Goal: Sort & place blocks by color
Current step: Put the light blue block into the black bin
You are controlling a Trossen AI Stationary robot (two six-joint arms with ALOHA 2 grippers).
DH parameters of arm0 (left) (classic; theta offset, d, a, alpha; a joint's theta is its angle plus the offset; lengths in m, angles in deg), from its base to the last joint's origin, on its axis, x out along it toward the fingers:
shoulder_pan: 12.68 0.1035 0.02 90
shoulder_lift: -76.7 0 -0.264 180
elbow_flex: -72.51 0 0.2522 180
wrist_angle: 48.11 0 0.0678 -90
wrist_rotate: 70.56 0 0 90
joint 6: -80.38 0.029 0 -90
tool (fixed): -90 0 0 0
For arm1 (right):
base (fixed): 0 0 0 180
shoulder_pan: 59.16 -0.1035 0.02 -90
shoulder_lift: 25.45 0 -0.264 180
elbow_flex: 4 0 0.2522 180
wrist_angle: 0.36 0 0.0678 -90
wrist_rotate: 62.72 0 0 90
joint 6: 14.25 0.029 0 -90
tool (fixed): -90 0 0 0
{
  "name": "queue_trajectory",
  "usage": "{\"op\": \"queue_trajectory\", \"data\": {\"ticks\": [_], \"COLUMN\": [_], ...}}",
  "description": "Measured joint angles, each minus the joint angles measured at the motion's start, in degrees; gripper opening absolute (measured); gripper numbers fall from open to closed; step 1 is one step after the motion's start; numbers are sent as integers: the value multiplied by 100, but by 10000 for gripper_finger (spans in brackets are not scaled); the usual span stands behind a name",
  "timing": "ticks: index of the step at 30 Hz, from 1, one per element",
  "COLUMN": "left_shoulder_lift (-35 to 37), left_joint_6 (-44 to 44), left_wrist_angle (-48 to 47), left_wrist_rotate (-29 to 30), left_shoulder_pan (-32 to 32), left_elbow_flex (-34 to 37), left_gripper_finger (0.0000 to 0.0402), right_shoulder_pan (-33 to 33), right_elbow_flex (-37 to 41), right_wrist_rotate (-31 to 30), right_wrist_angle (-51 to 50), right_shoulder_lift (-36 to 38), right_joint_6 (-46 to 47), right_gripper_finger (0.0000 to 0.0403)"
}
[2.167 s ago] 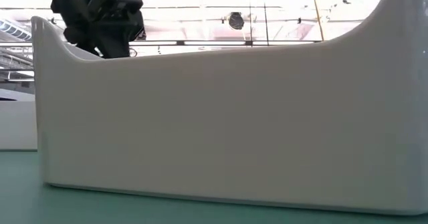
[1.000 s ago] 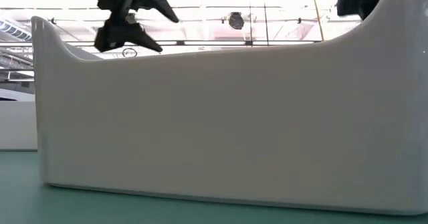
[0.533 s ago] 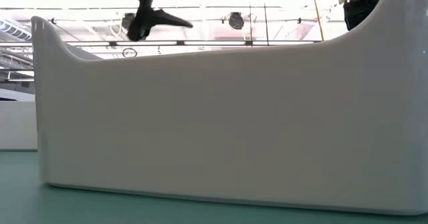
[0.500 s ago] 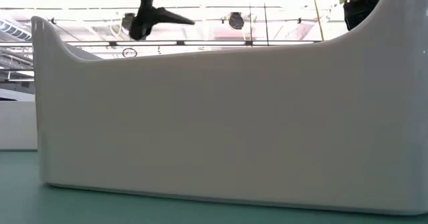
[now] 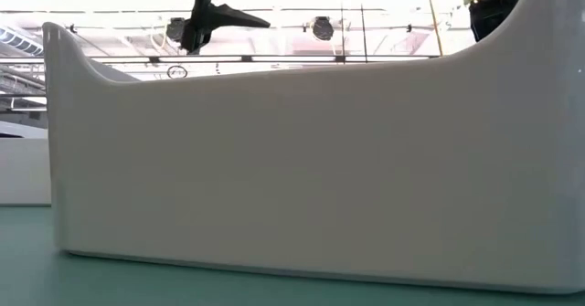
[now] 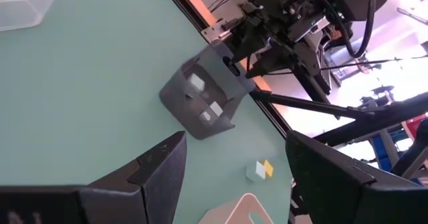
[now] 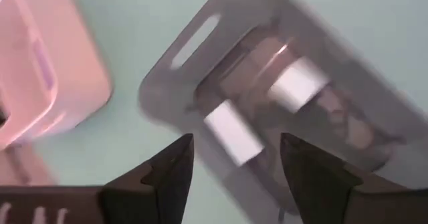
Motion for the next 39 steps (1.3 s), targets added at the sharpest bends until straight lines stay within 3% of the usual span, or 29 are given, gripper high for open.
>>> {"op": "queue_trajectory", "data": {"ticks": [6,13,17,21,25,33,39], "left_shoulder_lift": [0,0,0,0,0,-2,-2], "left_joint_6": [72,64,32,-6,-121,-159,-185], "left_wrist_angle": [11,10,6,5,4,2,-4], "left_wrist_rotate": [-2,26,28,29,34,34,33], "left_shoulder_pan": [0,-1,-2,-14,-86,-343,-713], "left_elbow_flex": [0,0,0,0,0,0,0], "left_gripper_finger": [255,255,255,255,255,255,255], "right_shoulder_pan": [-172,-942,-1369,-1760,-2149,-2856,-3235], "right_elbow_flex": [1,2,119,647,1190,1355,1355], "right_wrist_rotate": [1177,1208,864,303,141,-453,-305], "right_wrist_angle": [106,305,710,1956,3237,4347,4893], "right_shoulder_lift": [20,-2,-45,-56,-209,-1124,-1879], "right_joint_6": [-907,-1899,-2258,-2211,-2154,-1666,-973], "right_gripper_finger": [197,181,176,175,175,175,176]}}
